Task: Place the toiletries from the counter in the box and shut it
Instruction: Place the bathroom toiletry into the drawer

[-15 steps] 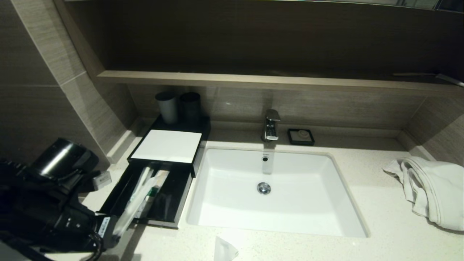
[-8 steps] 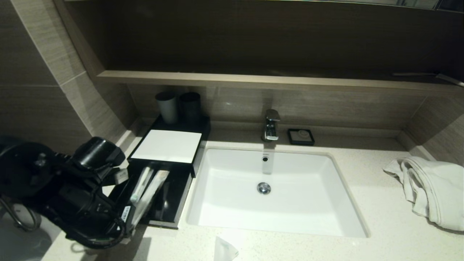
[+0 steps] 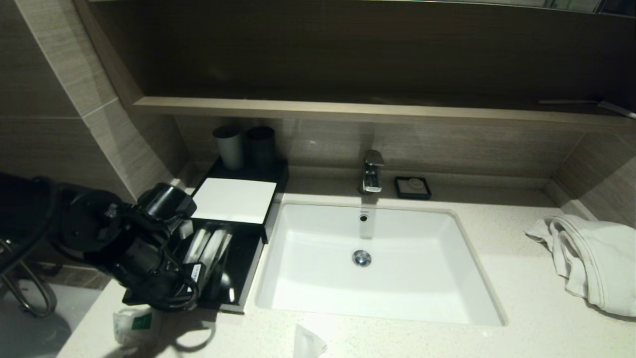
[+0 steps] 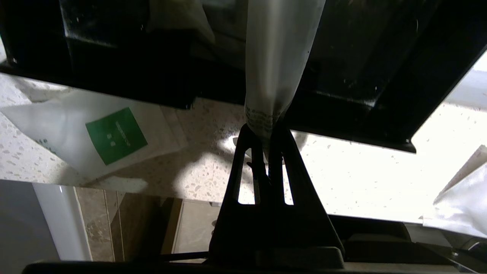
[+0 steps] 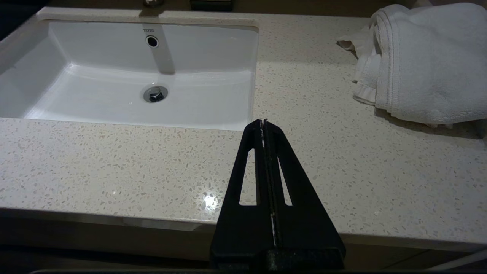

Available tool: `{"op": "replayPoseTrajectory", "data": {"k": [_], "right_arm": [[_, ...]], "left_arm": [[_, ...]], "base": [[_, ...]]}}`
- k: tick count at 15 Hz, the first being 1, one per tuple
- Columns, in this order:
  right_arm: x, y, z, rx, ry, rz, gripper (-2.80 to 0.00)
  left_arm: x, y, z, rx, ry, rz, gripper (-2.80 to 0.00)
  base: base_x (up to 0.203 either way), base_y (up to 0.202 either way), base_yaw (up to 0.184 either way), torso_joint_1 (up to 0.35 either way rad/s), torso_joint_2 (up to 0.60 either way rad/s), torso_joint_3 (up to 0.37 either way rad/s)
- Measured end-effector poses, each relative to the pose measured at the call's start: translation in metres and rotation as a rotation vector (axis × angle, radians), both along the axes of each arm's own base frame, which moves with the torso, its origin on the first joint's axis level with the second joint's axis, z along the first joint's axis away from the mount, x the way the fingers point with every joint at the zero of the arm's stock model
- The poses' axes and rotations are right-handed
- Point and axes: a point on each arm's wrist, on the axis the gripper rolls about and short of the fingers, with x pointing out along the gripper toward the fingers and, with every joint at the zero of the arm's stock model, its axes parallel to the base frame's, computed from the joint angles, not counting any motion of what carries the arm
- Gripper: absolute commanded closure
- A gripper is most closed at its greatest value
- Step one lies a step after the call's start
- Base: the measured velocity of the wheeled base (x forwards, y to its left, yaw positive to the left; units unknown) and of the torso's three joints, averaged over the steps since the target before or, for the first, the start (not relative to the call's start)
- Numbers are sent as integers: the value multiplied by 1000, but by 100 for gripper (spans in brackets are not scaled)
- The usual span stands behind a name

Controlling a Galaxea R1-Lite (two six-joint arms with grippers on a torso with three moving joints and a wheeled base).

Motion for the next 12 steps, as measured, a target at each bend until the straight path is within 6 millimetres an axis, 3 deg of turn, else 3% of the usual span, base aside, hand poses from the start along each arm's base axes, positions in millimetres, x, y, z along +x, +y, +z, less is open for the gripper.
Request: {"op": "replayPoseTrajectory", "data": {"k": [12], "right_arm": [[0,0,0,0,0,0,0]], "left_arm": [[33,-4,-1,12,-60,-17,0]], "base": [[0,0,0,0,0,0]]}}
